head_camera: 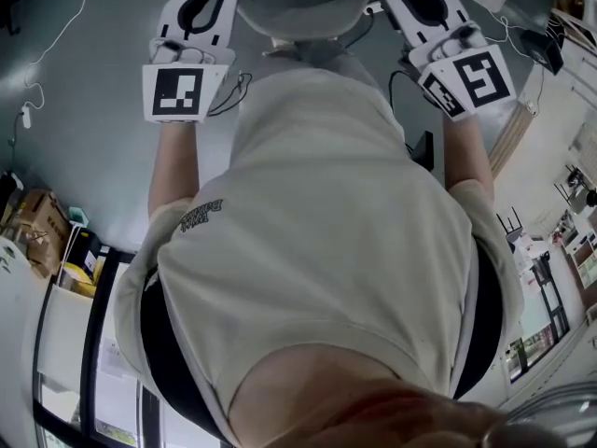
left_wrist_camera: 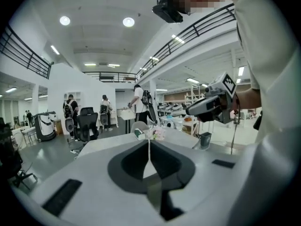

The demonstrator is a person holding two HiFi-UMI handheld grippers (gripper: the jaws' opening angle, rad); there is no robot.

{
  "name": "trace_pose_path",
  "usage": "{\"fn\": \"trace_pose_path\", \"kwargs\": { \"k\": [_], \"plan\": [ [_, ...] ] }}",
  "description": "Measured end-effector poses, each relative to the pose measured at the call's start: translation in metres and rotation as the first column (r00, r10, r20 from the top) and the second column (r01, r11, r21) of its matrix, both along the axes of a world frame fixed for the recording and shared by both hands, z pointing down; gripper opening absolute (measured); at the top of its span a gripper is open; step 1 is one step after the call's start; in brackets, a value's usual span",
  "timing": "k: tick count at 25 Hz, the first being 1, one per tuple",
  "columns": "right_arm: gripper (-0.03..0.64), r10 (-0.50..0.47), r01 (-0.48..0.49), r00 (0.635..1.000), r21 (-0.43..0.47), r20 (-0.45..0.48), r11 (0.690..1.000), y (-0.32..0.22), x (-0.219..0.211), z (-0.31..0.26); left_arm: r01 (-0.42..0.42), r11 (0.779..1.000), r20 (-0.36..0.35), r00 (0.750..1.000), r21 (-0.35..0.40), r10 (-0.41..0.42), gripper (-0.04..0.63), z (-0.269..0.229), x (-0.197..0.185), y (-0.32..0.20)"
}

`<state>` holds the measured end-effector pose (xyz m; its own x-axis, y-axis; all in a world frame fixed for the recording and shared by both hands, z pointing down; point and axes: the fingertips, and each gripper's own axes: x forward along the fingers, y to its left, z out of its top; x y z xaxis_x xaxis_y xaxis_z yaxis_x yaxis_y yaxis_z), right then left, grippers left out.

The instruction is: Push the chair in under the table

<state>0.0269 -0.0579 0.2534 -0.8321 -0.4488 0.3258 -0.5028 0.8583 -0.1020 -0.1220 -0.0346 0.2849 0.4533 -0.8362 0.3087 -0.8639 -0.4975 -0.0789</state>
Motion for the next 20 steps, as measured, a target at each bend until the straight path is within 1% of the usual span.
{"fn": "trace_pose_path", "kwargs": {
  "k": [1,3,5,6,7,9,10,11,12,14,15,17,18,19,20],
  "plan": [
    [0.009,-0.026,0.025,1.0,-0.007,-0.018,1.0,-0.003,0.0,0.006,-0.03,0.999,0.029,0.999,-0.024,0.031,0.011,0.008,0.002,-0.002],
    [0.009,-0.079,0.077,0.996,-0.049,-0.043,0.996,-0.003,-0.001,0.019,-0.133,0.989,0.078,0.987,-0.071,0.139,0.012,0.026,0.012,0.0],
    [0.024,-0.136,0.13,0.989,-0.092,-0.063,0.987,0.0,-0.003,0.03,-0.243,0.964,0.09,0.963,-0.112,0.253,0.012,0.042,0.024,0.004],
    [0.056,-0.166,0.157,0.983,-0.103,-0.079,0.982,0.002,-0.004,0.036,-0.281,0.951,0.094,0.951,-0.127,0.294,0.012,0.049,0.028,0.006],
    [0.097,-0.194,0.182,0.976,-0.11,-0.103,0.977,0.004,-0.006,0.043,-0.312,0.94,0.102,0.94,-0.141,0.327,0.012,0.056,0.031,0.008],
    [0.123,-0.238,0.22,0.956,-0.119,-0.172,0.968,0.007,-0.008,0.062,-0.362,0.915,0.124,0.914,-0.177,0.386,0.018,0.072,0.033,0.01],
    [0.14,-0.257,0.235,0.942,-0.125,-0.216,0.964,0.009,-0.007,0.073,-0.387,0.9,0.134,0.899,-0.201,0.416,0.04,0.081,0.035,0.011],
    [0.159,-0.277,0.25,0.925,-0.132,-0.261,0.959,0.012,-0.007,0.084,-0.41,0.883,0.143,0.883,-0.228,0.447,0.089,0.09,0.037,0.013],
    [0.18,-0.299,0.268,0.905,-0.14,-0.304,0.953,0.015,-0.006,0.094,-0.428,0.868,0.154,0.868,-0.253,0.473,0.113,0.099,0.039,0.015],
    [0.203,-0.341,0.3,0.865,-0.164,-0.368,0.94,0.024,-0.004,0.114,-0.451,0.846,0.182,0.841,-0.284,0.509,0.125,0.116,0.04,0.018],
    [0.218,-0.363,0.315,0.847,-0.182,-0.389,0.931,0.029,-0.005,0.125,-0.456,0.838,0.198,0.83,-0.298,0.522,0.132,0.127,0.038,0.02],
    [0.222,-0.41,0.345,0.81,-0.226,-0.419,0.911,0.038,-0.005,0.146,-0.464,0.819,0.227,0.804,-0.338,0.549,0.156,0.151,0.033,0.025],
    [0.227,-0.436,0.36,0.791,-0.25,-0.43,0.899,0.043,-0.003,0.157,-0.473,0.803,0.241,0.785,-0.362,0.571,0.168,0.162,0.034,0.029],
    [0.244,-0.461,0.374,0.772,-0.273,-0.438,0.886,0.049,-0.001,0.168,-0.486,0.783,0.255,0.759,-0.388,0.598,0.184,0.174,0.036,0.034],
    [0.255,-0.485,0.388,0.754,-0.296,-0.444,0.873,0.056,0.002,0.179,-0.502,0.757,0.268,0.728,-0.418,0.631,0.198,0.187,0.039,0.04]
  ]
}}
